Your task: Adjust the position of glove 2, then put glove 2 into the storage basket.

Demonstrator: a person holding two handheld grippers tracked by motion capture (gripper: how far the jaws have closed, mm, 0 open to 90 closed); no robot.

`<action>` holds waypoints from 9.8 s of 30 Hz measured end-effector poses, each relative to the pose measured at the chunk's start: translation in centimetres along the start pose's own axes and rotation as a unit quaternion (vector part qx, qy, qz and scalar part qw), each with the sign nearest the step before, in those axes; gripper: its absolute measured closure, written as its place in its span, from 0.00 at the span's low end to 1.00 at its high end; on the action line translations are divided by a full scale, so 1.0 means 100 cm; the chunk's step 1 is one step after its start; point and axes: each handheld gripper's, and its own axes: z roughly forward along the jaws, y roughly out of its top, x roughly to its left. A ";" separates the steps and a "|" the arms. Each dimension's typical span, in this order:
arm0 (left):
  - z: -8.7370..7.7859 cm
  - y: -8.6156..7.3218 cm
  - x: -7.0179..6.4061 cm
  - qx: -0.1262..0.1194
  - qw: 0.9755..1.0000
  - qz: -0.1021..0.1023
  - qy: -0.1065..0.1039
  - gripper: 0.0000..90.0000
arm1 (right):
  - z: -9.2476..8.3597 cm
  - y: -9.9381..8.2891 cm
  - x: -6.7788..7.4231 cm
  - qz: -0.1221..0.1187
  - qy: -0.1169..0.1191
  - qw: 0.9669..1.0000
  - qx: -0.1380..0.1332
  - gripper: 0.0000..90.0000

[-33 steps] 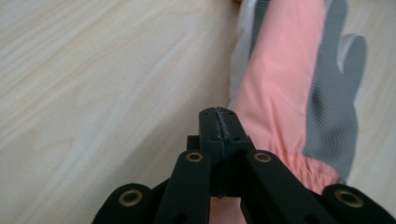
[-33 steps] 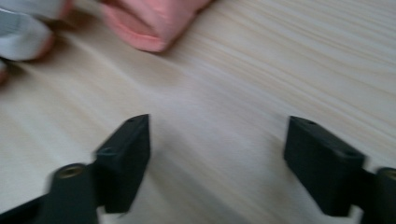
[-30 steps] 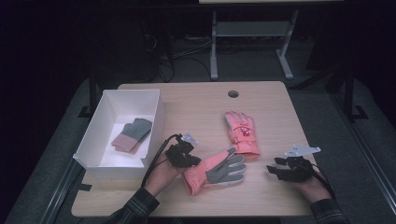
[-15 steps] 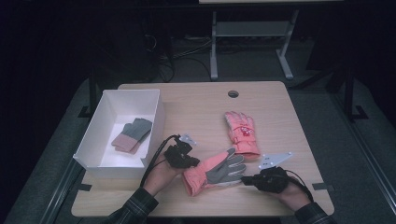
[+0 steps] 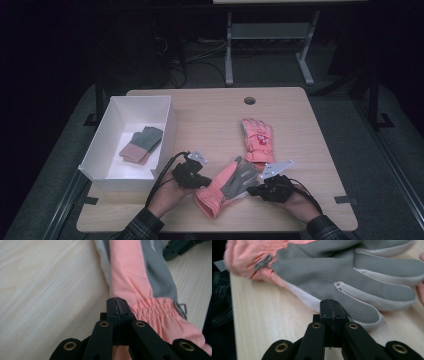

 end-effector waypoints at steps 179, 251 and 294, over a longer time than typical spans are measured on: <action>0.026 -0.051 -0.011 -0.099 0.987 0.124 0.026 0.14 | -0.057 0.034 -0.128 0.115 -0.095 0.987 -0.050 0.98; 0.027 -0.049 -0.010 -0.098 0.986 0.129 0.028 0.14 | -0.028 0.075 -0.013 0.013 0.016 1.000 0.011 0.97; 0.040 -0.007 -0.041 -0.073 0.993 0.090 -0.008 0.99 | -0.053 0.014 -0.071 0.081 -0.072 0.994 -0.016 1.00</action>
